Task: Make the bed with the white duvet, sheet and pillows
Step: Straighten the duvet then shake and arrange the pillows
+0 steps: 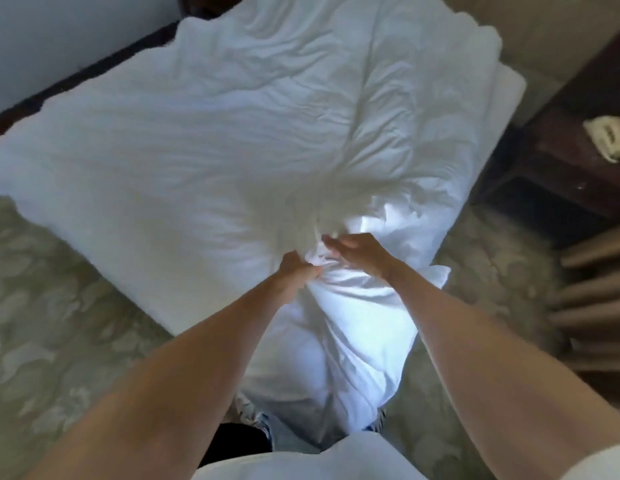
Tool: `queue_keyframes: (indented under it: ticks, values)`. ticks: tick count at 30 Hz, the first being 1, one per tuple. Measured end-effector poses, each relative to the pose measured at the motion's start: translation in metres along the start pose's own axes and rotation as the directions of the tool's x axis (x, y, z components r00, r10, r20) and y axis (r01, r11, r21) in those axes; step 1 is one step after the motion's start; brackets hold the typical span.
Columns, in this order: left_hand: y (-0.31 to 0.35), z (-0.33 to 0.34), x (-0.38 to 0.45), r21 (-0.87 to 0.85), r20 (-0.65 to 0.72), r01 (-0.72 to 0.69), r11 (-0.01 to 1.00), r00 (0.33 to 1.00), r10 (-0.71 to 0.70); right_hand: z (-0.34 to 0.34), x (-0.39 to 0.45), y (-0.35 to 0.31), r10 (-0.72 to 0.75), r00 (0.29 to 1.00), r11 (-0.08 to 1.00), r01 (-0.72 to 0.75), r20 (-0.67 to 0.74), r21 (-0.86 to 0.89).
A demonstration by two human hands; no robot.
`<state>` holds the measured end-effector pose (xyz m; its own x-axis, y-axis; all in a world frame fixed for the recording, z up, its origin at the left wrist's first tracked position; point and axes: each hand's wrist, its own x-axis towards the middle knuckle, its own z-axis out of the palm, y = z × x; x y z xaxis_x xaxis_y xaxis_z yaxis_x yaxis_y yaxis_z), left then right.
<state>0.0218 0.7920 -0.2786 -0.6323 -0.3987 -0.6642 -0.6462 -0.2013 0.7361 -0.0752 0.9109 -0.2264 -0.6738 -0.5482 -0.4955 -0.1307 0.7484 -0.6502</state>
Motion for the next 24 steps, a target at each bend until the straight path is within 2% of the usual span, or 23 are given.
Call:
queue_keyframes:
  ticks: [1, 3, 6, 10, 12, 14, 17, 19, 21, 24]
  values:
    - [0.003, -0.01, 0.0, -0.015, 0.059, 0.002, 1.0, 0.998, -0.001, -0.002, -0.01, 0.0, -0.005, 0.999, 0.99, 0.012, 0.051, -0.139]
    - [0.011, -0.026, -0.004, -0.075, 0.141, 0.019, 0.997, 0.99, -0.008, -0.006, -0.033, 0.002, 0.088, 0.989, 0.92, -0.034, 0.122, -0.39]
    - [0.024, -0.039, -0.002, -0.116, 0.154, 0.063, 0.991, 0.987, -0.045, -0.003, -0.06, 0.016, 0.241, 0.968, 0.824, -0.164, 0.074, -0.543]
    - [0.03, -0.035, -0.007, -0.113, 0.124, 0.099, 0.989, 0.989, -0.084, 0.013, -0.086, 0.009, 0.2, 0.98, 0.788, -0.173, -0.019, -0.591]
    - [0.035, -0.027, -0.021, -0.139, 0.138, 0.169, 0.976, 0.979, -0.15, 0.019, -0.089, 0.0, 0.152, 0.987, 0.8, -0.155, -0.053, -0.579]
    - [0.043, -0.019, -0.038, -0.07, 0.178, 0.267, 0.961, 0.951, -0.252, 0.026, -0.089, -0.014, 0.116, 0.991, 0.835, -0.131, -0.062, -0.534]
    - [0.04, -0.026, -0.046, 0.045, 0.199, 0.325, 0.944, 0.924, -0.328, 0.042, -0.086, -0.043, 0.012, 0.999, 0.897, -0.027, -0.037, -0.442]
    - [0.036, -0.037, -0.044, 0.132, 0.195, 0.289, 0.948, 0.93, -0.311, 0.055, -0.087, -0.06, -0.013, 1.0, 0.932, 0.01, -0.006, -0.363]
    - [0.029, -0.046, -0.029, 0.145, 0.156, 0.231, 0.962, 0.955, -0.252, 0.063, -0.09, -0.064, 0.046, 0.999, 0.944, -0.042, 0.003, -0.327]
    - [0.029, -0.062, -0.007, 0.106, 0.165, 0.144, 0.984, 0.973, -0.16, 0.065, -0.086, -0.056, 0.176, 0.983, 0.872, -0.178, -0.047, -0.457]
